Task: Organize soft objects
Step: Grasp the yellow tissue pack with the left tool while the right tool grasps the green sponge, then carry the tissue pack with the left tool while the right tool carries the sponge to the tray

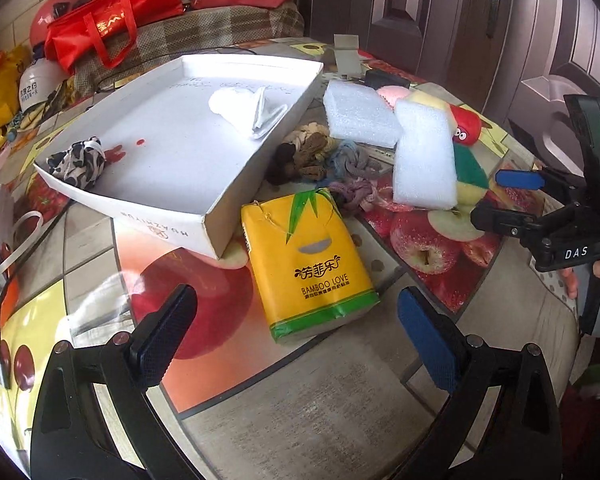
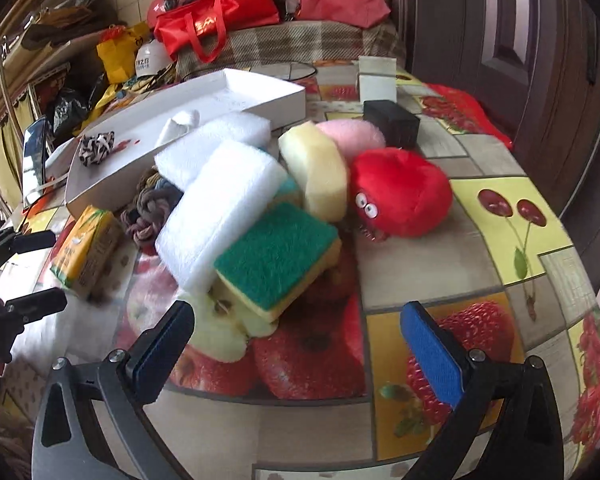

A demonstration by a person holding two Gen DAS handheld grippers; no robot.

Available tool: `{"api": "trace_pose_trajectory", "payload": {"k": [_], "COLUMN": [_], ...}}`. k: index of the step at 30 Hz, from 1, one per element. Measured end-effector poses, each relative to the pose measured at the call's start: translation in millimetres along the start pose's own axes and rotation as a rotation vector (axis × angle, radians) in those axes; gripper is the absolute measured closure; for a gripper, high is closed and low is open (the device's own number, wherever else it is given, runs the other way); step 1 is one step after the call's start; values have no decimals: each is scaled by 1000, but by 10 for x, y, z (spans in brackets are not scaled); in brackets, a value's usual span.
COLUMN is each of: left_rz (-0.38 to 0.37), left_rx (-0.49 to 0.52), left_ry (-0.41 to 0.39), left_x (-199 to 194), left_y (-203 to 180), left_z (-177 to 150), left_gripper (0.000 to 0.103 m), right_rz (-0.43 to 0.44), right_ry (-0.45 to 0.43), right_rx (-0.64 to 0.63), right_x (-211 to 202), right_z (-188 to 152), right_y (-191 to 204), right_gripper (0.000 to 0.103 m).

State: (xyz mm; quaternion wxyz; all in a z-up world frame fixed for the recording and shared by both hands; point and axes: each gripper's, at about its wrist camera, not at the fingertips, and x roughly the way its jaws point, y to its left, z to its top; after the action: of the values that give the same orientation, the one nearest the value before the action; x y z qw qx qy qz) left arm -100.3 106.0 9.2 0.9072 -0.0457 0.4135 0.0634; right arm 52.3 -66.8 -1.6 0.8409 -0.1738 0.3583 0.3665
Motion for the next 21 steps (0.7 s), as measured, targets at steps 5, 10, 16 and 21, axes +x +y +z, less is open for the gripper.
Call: {"api": "trace_pose_trajectory", "payload": {"k": [5,10,16,21], "left_rz": [-2,27,0,-36], "left_rx": [17,46,42,26], "left_ry": [42,34,14,-37], "left_x": [174,217,167,43], "left_y": [-58,-104,-12,28], "left_z": [83,125,98,66], "left_gripper": [9,31,54,54], "right_rz": [-30,-16,11,21], "right_ry": [-15,19,47,18], "right_rx": [-29,-27,-14,14], "right_x": [4,142,170,31], "right_z": [91,214,176,57], "right_y": [62,61,-11,-163], "right_gripper": [1,18,55,61]}}
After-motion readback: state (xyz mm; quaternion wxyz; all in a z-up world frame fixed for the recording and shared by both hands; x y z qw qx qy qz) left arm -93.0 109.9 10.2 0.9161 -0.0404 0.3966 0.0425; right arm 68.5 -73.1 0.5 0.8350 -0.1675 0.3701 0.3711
